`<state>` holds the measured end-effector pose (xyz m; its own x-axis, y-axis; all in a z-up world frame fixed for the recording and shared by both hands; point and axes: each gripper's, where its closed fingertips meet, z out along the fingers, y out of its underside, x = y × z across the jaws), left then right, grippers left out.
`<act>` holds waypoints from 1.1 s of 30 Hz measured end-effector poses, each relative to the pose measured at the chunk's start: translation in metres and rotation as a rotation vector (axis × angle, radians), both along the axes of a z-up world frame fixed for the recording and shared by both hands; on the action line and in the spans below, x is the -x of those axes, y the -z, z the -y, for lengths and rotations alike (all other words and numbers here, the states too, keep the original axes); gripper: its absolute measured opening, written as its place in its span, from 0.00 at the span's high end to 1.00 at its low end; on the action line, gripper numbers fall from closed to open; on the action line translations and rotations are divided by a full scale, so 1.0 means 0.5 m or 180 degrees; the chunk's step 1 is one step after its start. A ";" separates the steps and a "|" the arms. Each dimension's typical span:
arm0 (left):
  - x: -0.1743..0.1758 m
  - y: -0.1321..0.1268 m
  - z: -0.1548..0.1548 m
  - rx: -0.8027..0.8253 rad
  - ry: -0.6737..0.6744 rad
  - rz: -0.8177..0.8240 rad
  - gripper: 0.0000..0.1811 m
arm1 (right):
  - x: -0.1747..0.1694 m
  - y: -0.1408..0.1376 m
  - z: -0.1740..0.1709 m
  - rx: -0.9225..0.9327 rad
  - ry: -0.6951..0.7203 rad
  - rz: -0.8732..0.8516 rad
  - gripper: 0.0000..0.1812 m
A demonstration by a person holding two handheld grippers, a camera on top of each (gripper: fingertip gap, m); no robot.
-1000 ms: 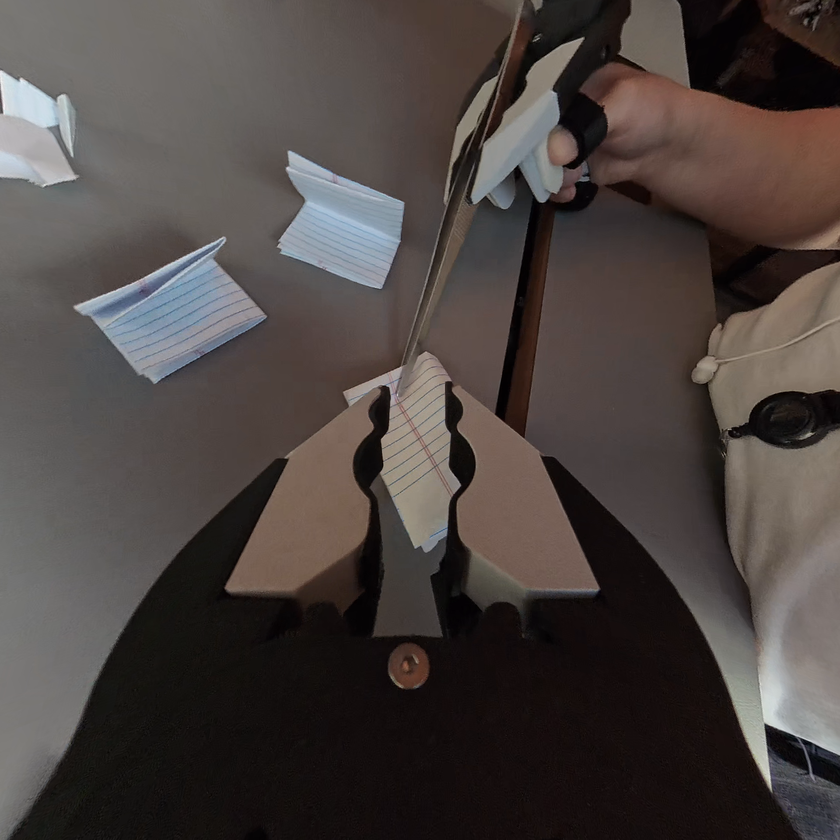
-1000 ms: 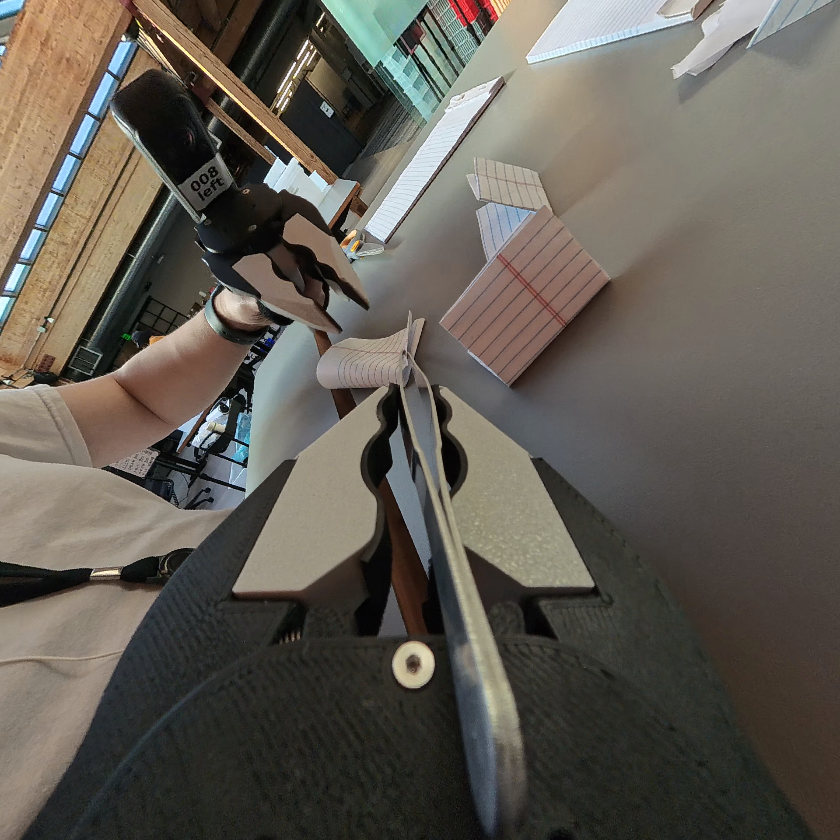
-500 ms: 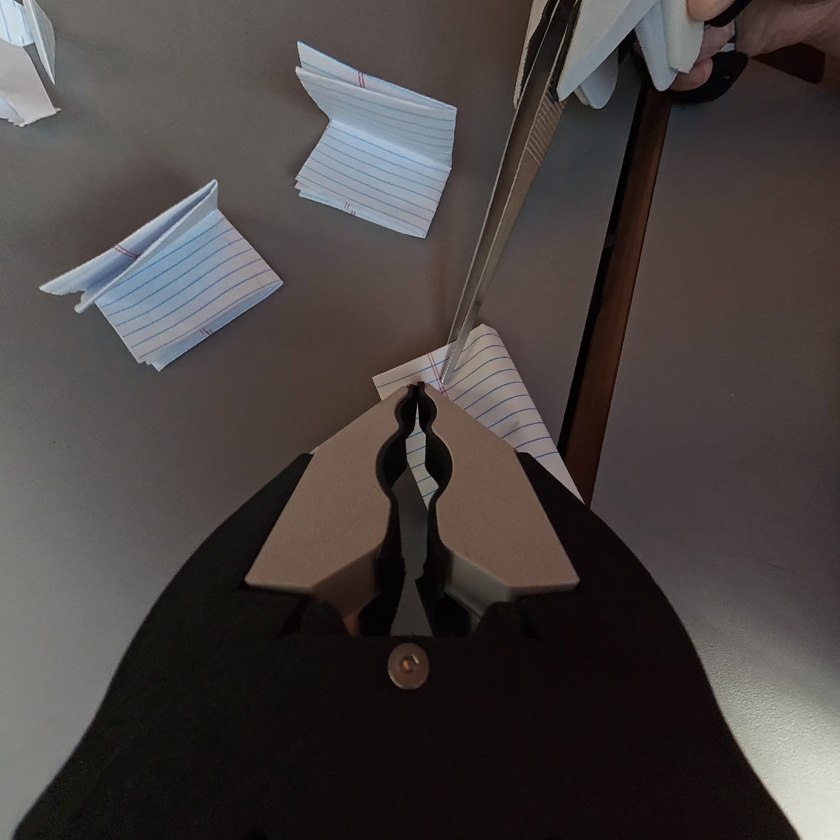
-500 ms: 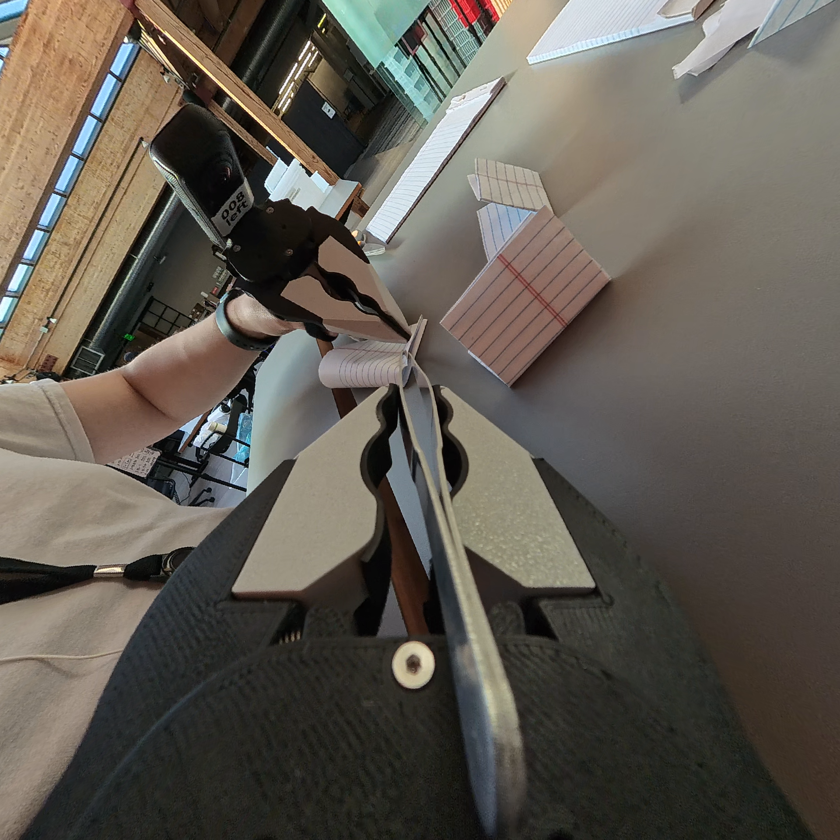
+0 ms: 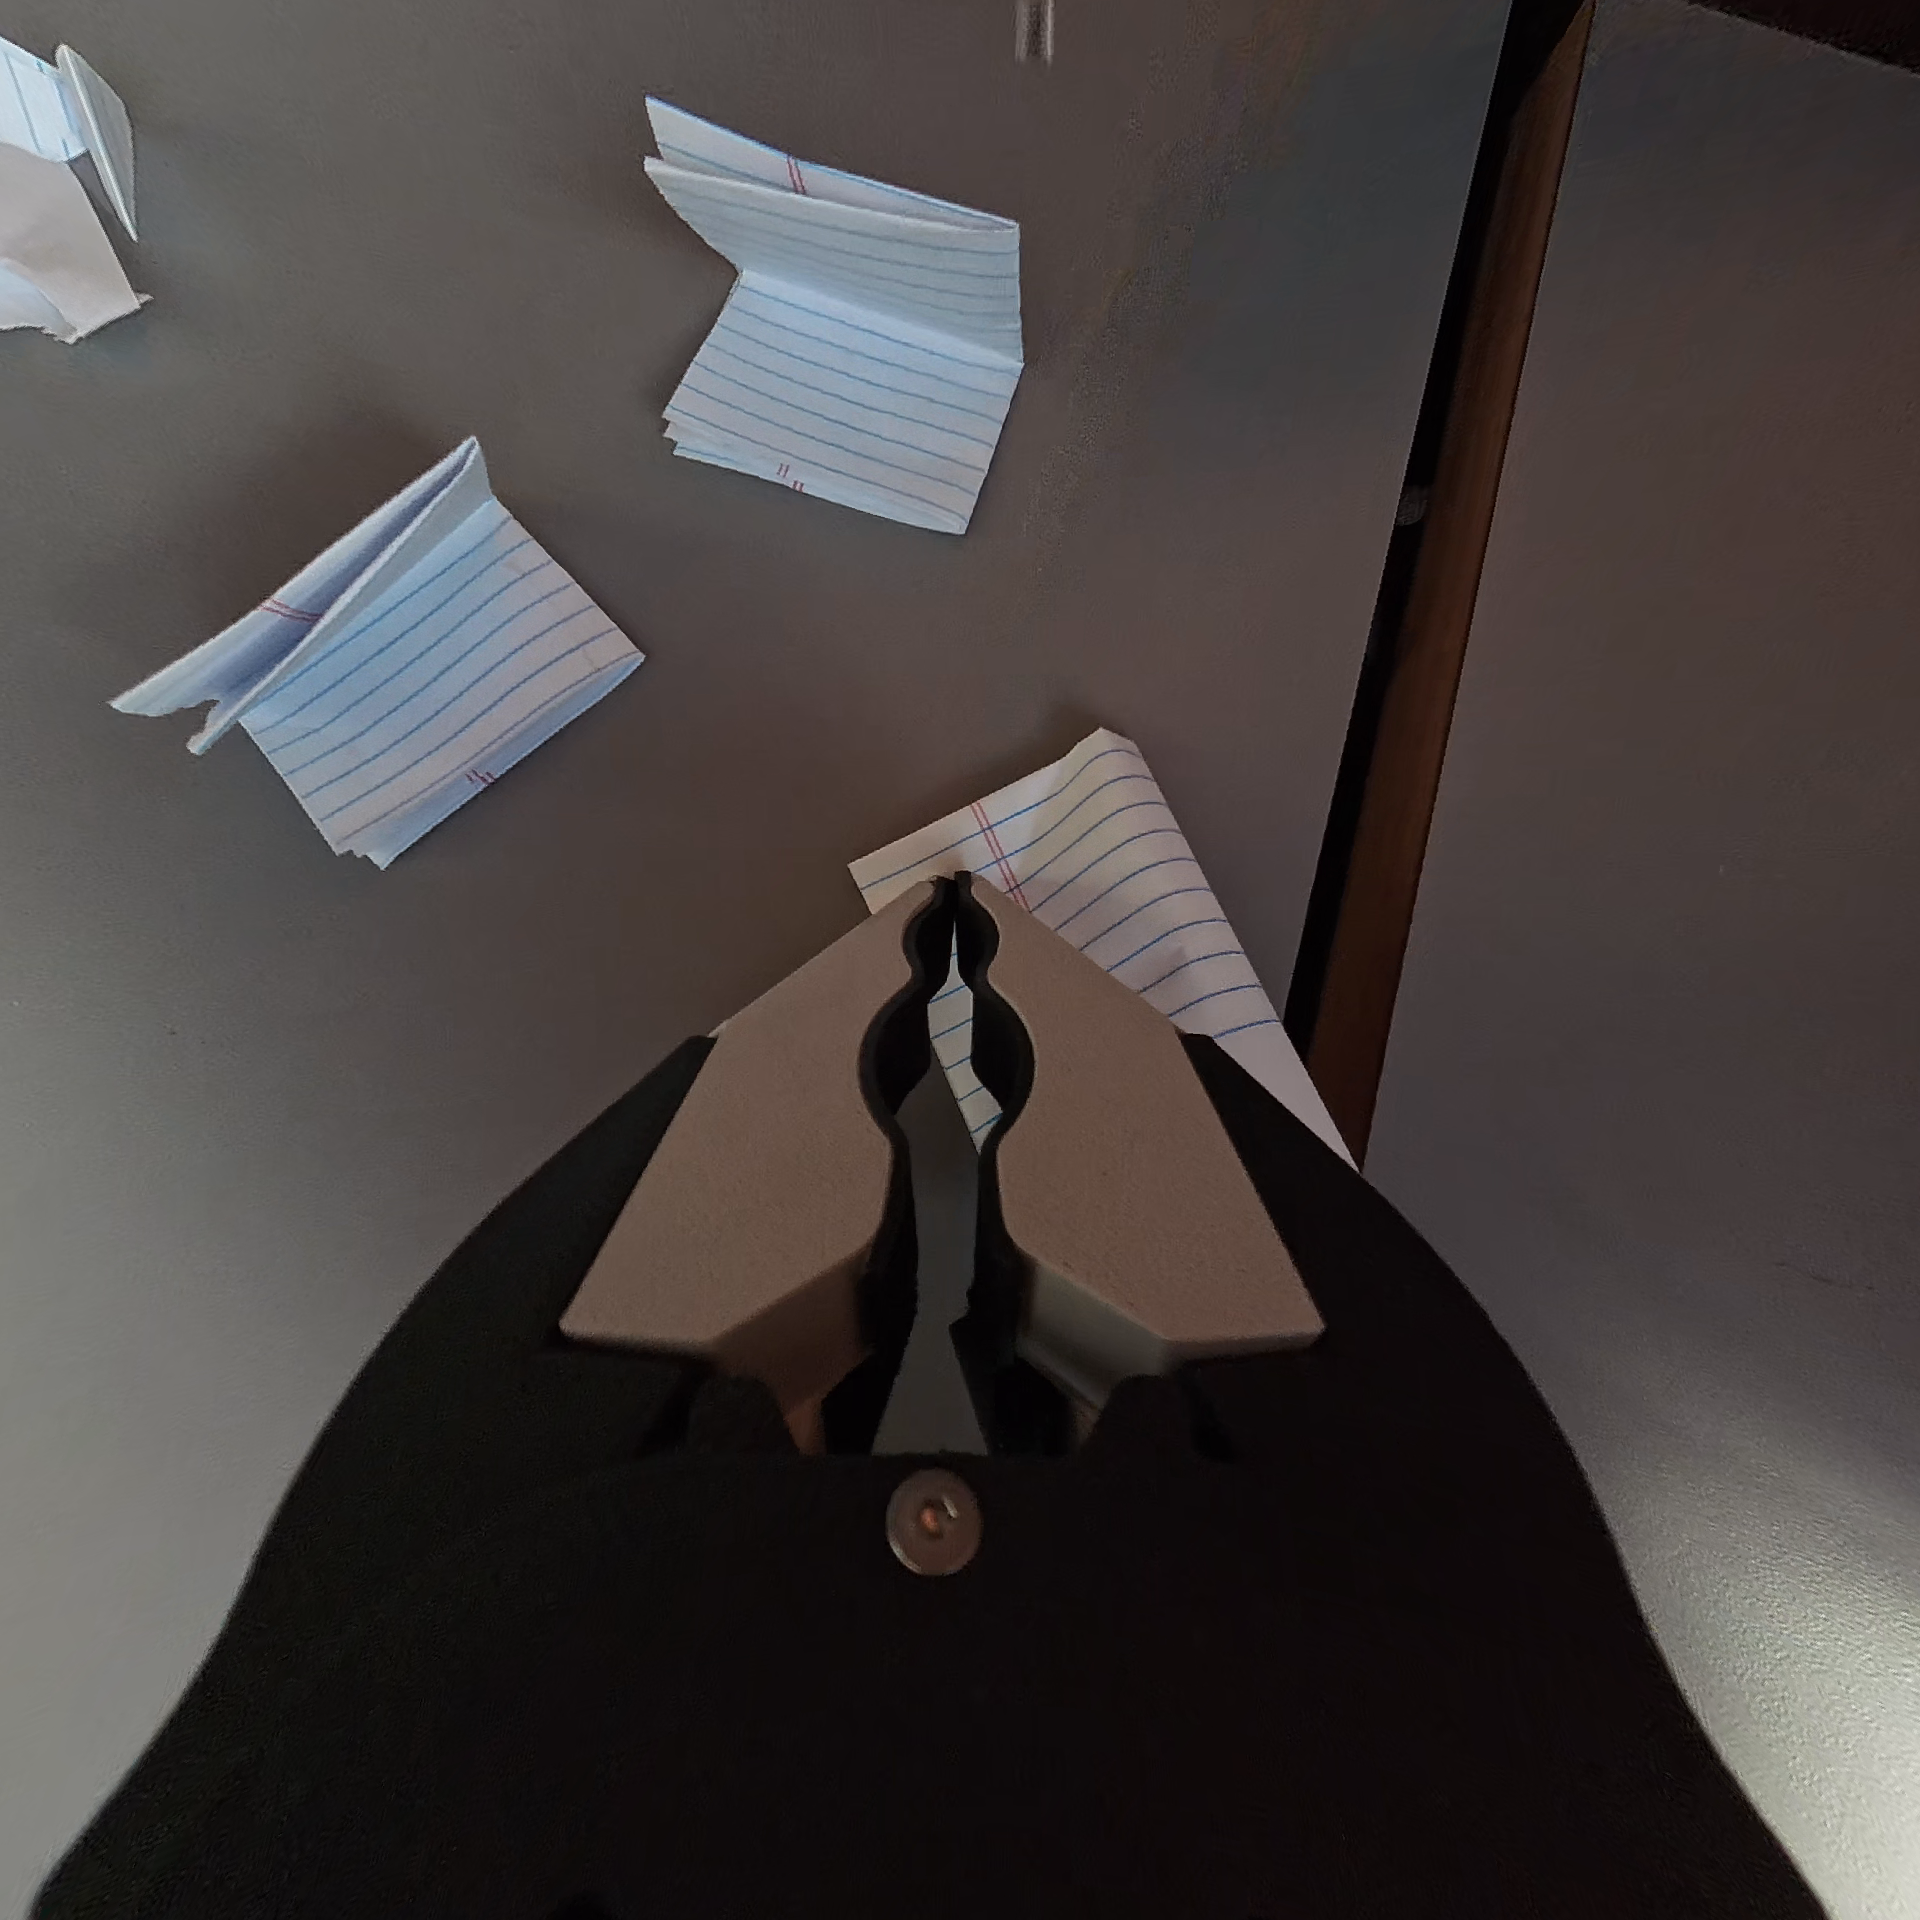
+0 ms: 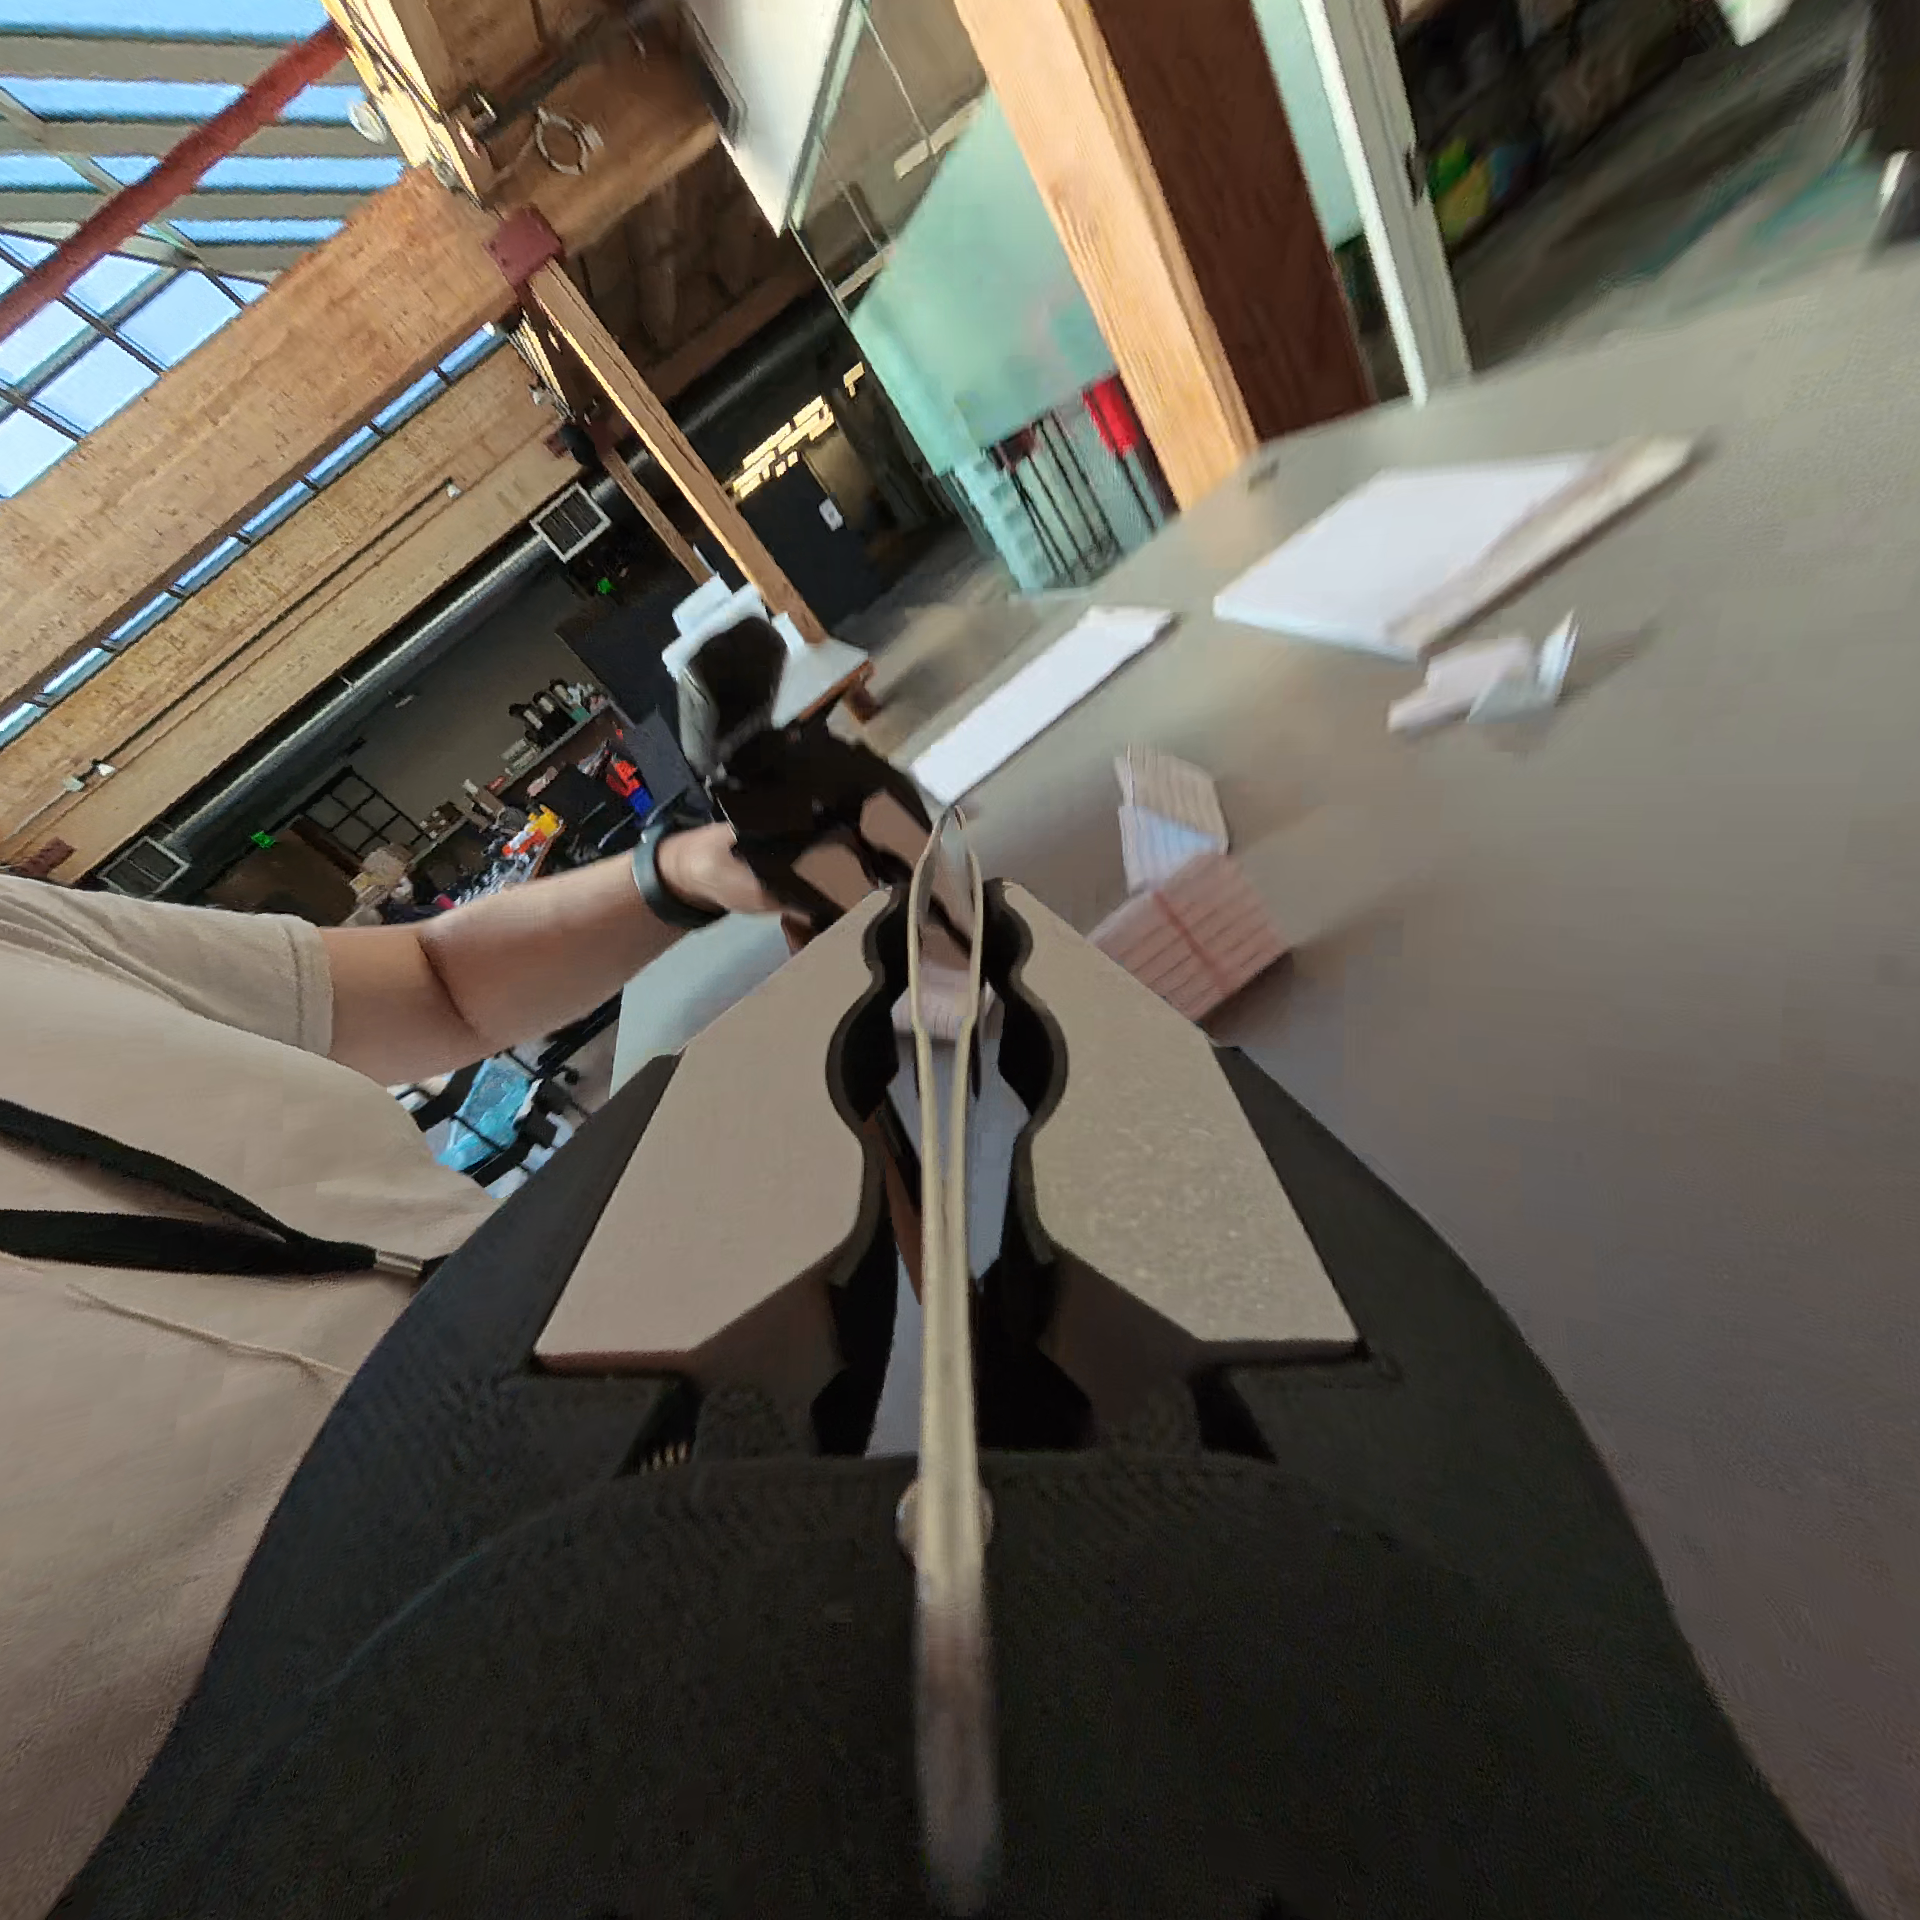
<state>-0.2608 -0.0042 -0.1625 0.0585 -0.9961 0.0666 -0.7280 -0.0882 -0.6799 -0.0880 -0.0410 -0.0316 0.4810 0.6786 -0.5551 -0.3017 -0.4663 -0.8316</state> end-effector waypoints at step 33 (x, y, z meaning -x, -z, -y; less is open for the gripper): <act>0.000 0.000 0.000 -0.0022 -0.0049 0.0010 1.00 | -0.330 -0.524 0.057 -0.2314 0.0873 0.0786 0.93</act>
